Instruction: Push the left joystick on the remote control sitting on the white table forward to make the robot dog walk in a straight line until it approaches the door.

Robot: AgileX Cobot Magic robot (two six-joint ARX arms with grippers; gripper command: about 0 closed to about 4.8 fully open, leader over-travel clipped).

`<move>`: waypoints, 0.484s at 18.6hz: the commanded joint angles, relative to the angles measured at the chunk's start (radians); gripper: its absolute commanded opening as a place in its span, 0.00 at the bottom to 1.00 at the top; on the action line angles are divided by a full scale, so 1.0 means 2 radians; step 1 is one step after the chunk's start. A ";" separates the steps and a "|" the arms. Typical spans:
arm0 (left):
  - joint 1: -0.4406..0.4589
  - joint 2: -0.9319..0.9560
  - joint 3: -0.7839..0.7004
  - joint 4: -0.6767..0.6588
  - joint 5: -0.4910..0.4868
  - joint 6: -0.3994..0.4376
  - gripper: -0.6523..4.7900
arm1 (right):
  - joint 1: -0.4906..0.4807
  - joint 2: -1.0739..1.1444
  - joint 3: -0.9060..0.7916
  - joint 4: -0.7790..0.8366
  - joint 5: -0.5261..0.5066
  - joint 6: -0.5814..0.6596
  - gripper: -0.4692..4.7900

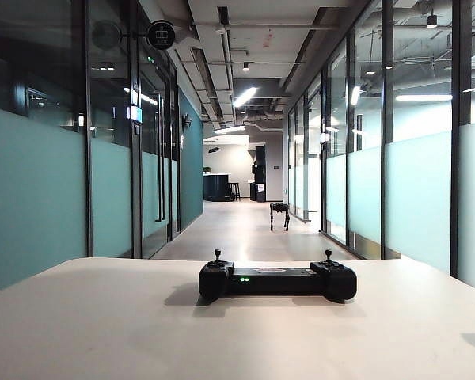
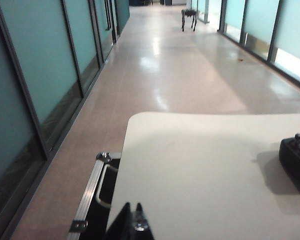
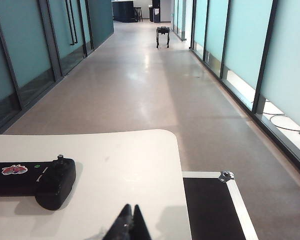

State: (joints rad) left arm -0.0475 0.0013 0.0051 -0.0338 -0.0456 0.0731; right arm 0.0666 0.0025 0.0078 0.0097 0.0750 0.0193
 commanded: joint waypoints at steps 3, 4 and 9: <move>0.000 0.000 0.001 0.010 0.004 -0.001 0.12 | 0.001 -0.002 -0.005 0.006 0.000 -0.001 0.08; 0.000 0.000 0.001 0.010 0.004 -0.001 0.12 | 0.001 -0.002 -0.005 0.006 0.000 -0.001 0.08; 0.000 0.000 0.001 0.010 0.004 -0.001 0.12 | 0.000 -0.002 -0.005 0.006 0.001 -0.001 0.08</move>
State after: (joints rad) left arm -0.0479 0.0010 0.0055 -0.0200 -0.0441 0.0731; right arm 0.0666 0.0025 0.0078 0.0097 0.0753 0.0193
